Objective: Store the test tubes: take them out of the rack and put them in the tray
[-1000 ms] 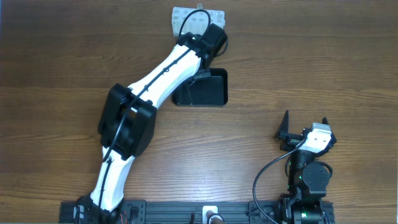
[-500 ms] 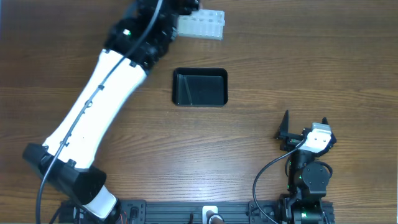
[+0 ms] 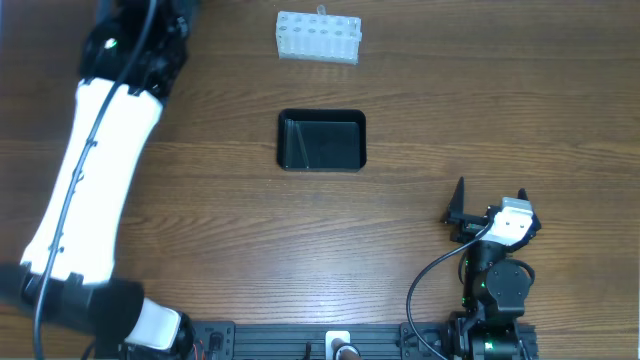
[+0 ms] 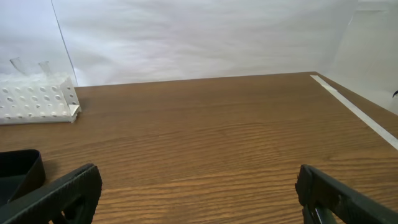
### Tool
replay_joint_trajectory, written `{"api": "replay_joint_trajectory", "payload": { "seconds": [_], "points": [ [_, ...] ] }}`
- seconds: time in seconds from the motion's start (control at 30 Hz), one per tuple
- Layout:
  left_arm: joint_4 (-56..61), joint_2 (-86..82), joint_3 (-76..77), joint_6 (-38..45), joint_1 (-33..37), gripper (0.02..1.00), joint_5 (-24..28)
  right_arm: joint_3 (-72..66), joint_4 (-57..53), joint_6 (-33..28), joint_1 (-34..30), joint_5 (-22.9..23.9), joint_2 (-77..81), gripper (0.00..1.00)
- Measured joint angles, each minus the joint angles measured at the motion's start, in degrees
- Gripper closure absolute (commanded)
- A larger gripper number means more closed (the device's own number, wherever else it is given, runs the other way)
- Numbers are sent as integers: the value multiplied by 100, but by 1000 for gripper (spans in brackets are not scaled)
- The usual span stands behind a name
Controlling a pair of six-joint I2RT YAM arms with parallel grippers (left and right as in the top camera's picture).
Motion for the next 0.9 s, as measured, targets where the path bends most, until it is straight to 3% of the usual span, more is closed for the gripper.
{"api": "replay_joint_trajectory", "payload": {
  "seconds": [0.07,0.4,0.6,0.9],
  "points": [
    [177,-267,-315,28,146,36,105,0,0,0,0,0,-2,7],
    [2365,-4037,-4964,63,1263,27,1154,0,2,-2,0,0,-2,9],
    [2485,-6592,-7136,63,1716,25,1390,0,2,-2,0,2,-7,9],
    [2551,-8529,-8983,63,1777,18,1707,0,0,-2,0,2,-7,9]
  ]
}}
